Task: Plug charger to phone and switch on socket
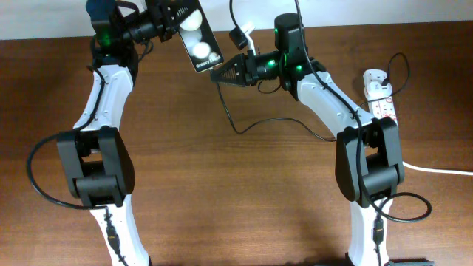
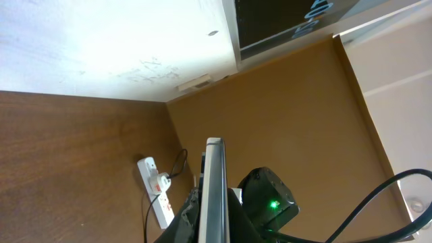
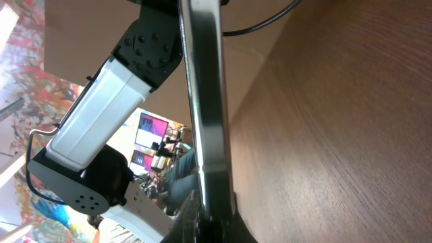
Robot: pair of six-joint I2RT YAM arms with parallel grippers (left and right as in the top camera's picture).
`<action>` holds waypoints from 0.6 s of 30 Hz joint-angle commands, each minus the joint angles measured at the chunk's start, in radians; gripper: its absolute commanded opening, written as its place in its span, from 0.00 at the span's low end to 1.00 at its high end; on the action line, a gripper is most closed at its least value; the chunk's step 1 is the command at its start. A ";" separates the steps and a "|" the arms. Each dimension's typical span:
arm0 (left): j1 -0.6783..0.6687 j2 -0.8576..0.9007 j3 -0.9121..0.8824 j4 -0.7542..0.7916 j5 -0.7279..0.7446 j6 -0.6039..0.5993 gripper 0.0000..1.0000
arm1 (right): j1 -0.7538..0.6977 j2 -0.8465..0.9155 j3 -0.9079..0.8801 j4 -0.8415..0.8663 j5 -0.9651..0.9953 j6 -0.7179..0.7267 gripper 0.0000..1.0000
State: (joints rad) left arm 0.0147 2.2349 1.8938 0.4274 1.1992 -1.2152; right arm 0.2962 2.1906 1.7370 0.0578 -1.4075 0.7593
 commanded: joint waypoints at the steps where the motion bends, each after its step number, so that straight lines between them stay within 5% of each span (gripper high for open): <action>1: -0.048 -0.032 0.014 -0.002 0.188 -0.011 0.00 | 0.003 -0.008 0.011 0.031 0.146 0.010 0.04; 18: -0.071 -0.032 0.014 -0.002 0.306 -0.011 0.00 | -0.020 -0.008 0.011 0.037 0.150 0.036 0.04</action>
State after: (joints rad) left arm 0.0151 2.2349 1.9011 0.4316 1.2640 -1.2118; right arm 0.3065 2.1906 1.7309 0.0757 -1.4315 0.7643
